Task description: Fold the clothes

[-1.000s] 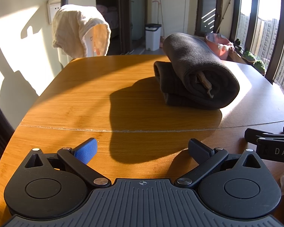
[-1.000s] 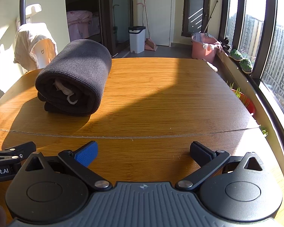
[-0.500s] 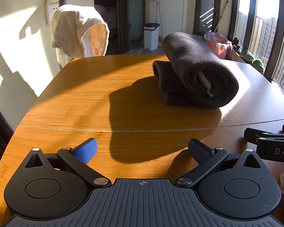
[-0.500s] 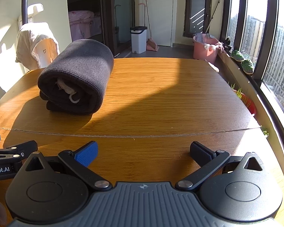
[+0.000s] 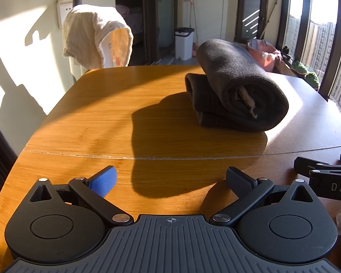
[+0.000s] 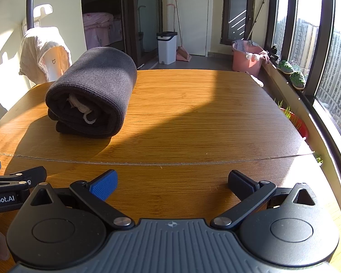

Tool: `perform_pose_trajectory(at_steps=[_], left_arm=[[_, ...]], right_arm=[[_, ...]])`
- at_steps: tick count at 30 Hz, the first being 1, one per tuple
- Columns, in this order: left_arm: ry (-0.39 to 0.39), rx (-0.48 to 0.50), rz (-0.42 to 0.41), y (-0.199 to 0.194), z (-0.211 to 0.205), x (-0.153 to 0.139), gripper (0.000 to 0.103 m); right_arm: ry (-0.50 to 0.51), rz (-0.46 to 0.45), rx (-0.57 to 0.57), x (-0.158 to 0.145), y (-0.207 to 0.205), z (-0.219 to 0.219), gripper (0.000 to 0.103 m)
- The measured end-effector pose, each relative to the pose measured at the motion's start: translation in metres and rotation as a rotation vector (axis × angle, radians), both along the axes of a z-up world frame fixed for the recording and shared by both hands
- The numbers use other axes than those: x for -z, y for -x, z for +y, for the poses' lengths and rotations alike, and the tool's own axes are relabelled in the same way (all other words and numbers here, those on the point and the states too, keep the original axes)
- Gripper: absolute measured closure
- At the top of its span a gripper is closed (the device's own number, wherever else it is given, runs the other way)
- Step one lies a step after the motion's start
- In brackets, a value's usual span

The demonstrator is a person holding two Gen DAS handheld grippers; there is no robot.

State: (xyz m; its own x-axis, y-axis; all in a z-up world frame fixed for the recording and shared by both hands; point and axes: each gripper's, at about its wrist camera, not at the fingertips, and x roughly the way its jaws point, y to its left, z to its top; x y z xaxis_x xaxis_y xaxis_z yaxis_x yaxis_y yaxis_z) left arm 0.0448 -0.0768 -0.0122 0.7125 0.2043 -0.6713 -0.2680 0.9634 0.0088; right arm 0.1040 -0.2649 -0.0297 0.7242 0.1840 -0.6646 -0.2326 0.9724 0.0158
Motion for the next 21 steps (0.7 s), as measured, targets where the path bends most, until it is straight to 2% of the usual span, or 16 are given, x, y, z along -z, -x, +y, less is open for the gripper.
perform_pose_trajectory(at_steps=[21], left_arm=[[0.004,0.016,-0.003,0.0004,-0.0004,-0.0003,0.000]], right_arm=[[-0.001,0.000,-0.001,0.0004,0.0003,-0.0003,0.000]])
